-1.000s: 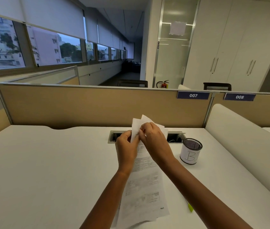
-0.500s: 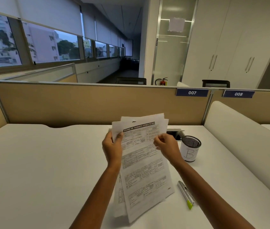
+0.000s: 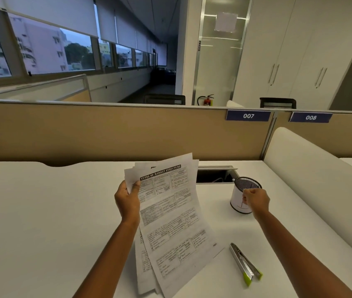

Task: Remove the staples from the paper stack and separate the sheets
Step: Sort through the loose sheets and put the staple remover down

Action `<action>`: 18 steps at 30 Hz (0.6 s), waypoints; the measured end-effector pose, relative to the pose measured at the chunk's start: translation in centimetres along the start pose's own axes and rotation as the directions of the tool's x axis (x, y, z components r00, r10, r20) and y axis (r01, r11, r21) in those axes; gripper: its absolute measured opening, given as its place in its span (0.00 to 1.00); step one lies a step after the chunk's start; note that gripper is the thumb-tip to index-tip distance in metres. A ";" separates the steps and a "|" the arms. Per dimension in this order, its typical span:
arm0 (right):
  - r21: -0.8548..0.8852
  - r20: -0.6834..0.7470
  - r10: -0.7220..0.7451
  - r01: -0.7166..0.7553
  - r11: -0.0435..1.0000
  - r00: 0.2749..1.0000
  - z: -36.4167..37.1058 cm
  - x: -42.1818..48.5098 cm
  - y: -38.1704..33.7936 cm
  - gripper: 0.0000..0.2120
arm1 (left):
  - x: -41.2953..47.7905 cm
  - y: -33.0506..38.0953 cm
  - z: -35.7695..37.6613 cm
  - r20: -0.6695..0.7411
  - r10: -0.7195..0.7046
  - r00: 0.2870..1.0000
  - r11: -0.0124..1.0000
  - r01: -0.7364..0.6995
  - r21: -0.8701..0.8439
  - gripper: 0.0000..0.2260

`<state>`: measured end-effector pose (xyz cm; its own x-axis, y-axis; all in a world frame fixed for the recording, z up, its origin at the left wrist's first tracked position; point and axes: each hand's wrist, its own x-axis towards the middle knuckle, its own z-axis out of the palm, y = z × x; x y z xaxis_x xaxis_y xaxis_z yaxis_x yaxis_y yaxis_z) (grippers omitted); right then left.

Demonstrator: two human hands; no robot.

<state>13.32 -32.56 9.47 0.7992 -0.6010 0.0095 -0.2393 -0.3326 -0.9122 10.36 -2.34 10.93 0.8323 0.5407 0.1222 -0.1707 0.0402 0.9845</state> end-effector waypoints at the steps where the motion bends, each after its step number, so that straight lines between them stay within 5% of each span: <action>1: -0.005 -0.023 0.018 -0.018 1.000 1.000 -0.2 1.0 0.1 0.17 | 0.2 -0.3 0.1 -0.002 -0.001 1.000 1.000 0.001 -0.001 0.08; 5: -0.026 -0.105 0.058 -0.061 0.998 0.993 -0.4 4.3 0.1 0.10 | 0.8 -1.5 0.3 -0.005 -0.002 1.000 1.000 0.002 -0.020 0.07; 18: -0.087 -0.156 -0.014 0.001 0.996 0.988 -0.2 6.0 0.0 0.08 | 1.1 -1.5 0.7 0.039 0.014 0.999 0.997 -0.011 -0.078 0.04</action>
<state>17.96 -36.31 9.62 0.7068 -0.7022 0.0862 -0.2860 -0.3950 -0.8730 11.95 -2.40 9.69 0.8495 0.5084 0.1411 -0.2207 0.0995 0.9703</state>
